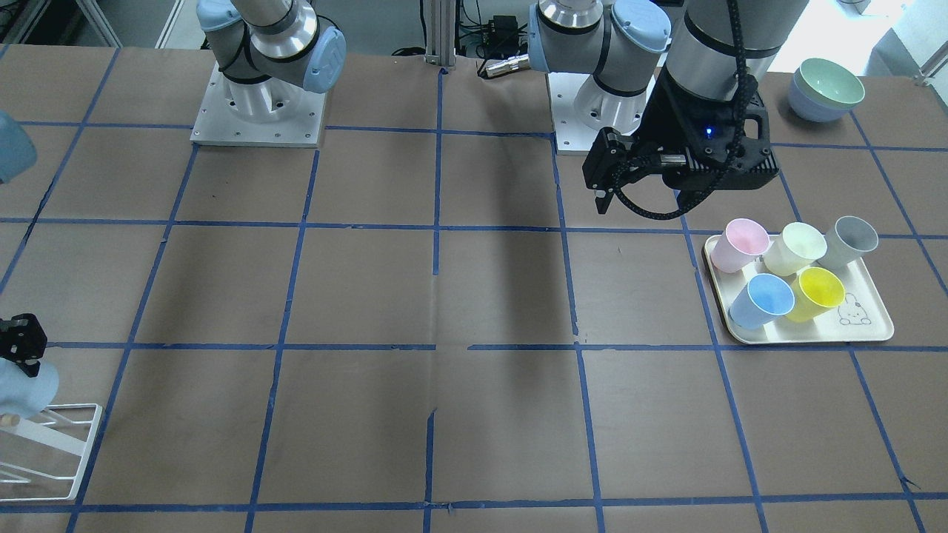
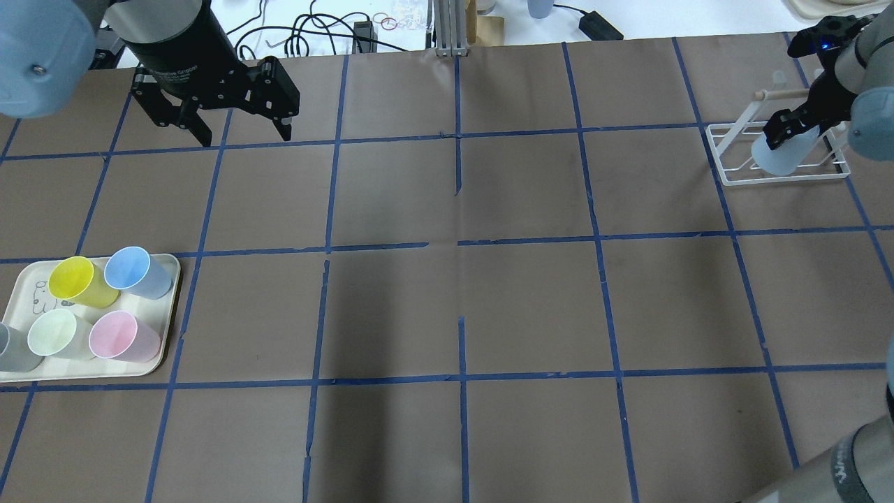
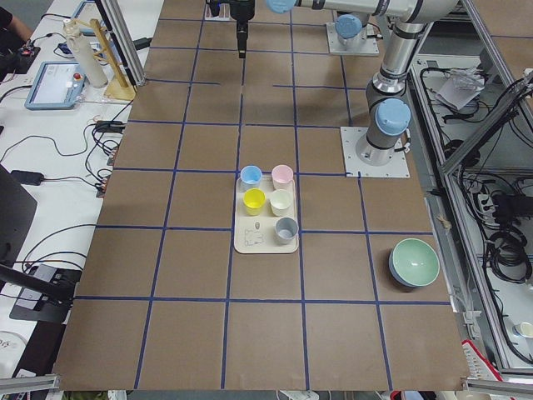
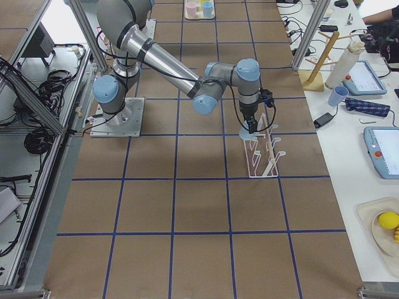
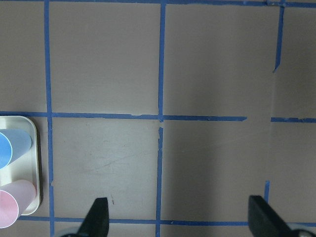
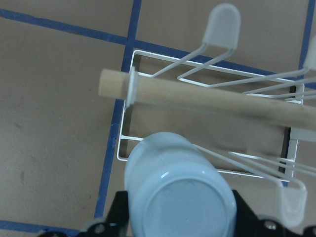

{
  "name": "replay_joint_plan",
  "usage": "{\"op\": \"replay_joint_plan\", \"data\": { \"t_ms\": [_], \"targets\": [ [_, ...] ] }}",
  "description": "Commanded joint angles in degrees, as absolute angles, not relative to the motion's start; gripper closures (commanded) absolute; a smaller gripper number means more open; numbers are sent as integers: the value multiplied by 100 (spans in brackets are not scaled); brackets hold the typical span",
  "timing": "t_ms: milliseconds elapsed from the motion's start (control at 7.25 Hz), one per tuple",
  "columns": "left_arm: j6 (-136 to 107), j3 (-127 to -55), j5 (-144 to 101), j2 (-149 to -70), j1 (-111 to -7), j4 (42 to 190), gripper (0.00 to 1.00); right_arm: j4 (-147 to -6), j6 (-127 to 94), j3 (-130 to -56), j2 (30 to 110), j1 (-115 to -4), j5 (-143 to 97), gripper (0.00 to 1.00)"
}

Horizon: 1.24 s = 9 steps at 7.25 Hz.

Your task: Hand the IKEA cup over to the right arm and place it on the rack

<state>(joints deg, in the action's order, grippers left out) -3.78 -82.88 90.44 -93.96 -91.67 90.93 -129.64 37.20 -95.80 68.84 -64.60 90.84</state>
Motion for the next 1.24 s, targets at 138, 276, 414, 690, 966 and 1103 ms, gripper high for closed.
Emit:
{"op": "replay_joint_plan", "data": {
  "t_ms": [138,276,414,690,966,1103],
  "targets": [
    [-378,-8288,9053,-9396,-9167,9088,0,-12964,3718,-9580,6829,-6460,9088,5],
    [-378,-8288,9053,-9396,-9158,9088,0,-12964,3718,-9571,6829,-6460,9088,3],
    [-378,-8288,9053,-9396,-9167,9088,0,-12946,3718,-9571,6881,-6460,9114,0],
    [-378,-8288,9044,-9387,-9167,9088,0,-12772,3700,-9528,7144,-6469,9219,0],
    [-378,-8288,9053,-9387,-9158,9079,0,-11643,3335,-9545,7854,-6504,9229,0],
    [-378,-8288,9053,-9378,-9167,9079,0,-10949,2748,-9554,8292,-6539,9159,0]
  ]
}}
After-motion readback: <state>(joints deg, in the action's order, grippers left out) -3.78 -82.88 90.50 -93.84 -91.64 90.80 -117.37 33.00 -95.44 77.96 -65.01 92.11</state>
